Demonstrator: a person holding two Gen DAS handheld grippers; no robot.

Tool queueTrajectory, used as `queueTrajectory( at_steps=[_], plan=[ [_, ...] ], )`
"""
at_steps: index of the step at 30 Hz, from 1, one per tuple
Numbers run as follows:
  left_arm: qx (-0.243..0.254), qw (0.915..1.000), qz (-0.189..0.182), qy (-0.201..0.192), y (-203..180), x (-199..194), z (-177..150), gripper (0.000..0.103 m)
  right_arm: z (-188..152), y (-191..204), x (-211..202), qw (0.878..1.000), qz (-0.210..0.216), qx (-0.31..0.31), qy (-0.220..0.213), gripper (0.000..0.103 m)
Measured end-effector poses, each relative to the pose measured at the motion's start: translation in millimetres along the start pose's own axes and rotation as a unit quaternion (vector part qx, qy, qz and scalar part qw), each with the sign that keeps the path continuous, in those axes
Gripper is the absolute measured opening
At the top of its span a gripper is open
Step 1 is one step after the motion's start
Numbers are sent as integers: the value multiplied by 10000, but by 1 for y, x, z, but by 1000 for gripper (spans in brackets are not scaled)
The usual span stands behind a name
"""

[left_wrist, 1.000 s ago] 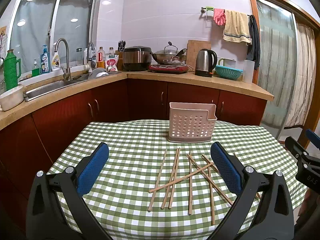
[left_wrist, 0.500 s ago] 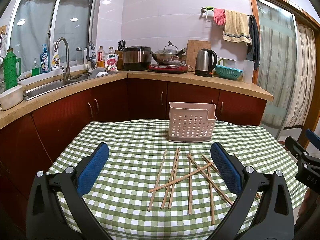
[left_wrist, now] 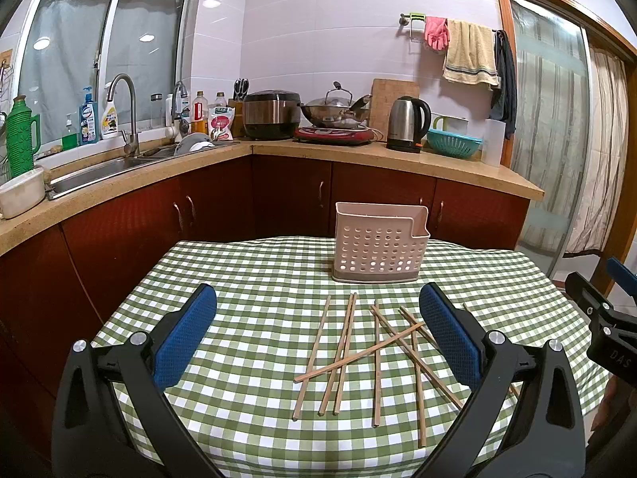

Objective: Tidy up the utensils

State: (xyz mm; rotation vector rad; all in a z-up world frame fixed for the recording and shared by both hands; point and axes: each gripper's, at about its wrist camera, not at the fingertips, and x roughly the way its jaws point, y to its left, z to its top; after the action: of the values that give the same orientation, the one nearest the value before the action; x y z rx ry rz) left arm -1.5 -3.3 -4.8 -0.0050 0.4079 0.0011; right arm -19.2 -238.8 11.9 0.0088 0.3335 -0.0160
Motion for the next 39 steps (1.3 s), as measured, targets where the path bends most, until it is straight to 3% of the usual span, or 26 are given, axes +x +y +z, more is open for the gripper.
queueTrajectory(
  at_steps=[11,16,24,28,33,39],
  plan=[
    [76,9998,-51,149,-2,13,-5,99,-5,4,11,9999,33,-62,120,97],
    [8,9990,-206,408,4,35,-19,99,-21,2,29,9993,81,-84,355,97],
    [154,9961,-146,855,8,85,-54,99,-53,-7,69,9957,289,99,873,97],
    [177,9946,-199,1005,8,110,-68,84,-68,-10,87,9927,371,137,1137,97],
    [327,9931,-324,1080,7,138,-81,79,-83,-11,105,9890,455,172,1397,96],
    [531,9876,-576,1361,3,166,-96,61,-92,-12,119,9857,545,232,1574,96]
  ],
)
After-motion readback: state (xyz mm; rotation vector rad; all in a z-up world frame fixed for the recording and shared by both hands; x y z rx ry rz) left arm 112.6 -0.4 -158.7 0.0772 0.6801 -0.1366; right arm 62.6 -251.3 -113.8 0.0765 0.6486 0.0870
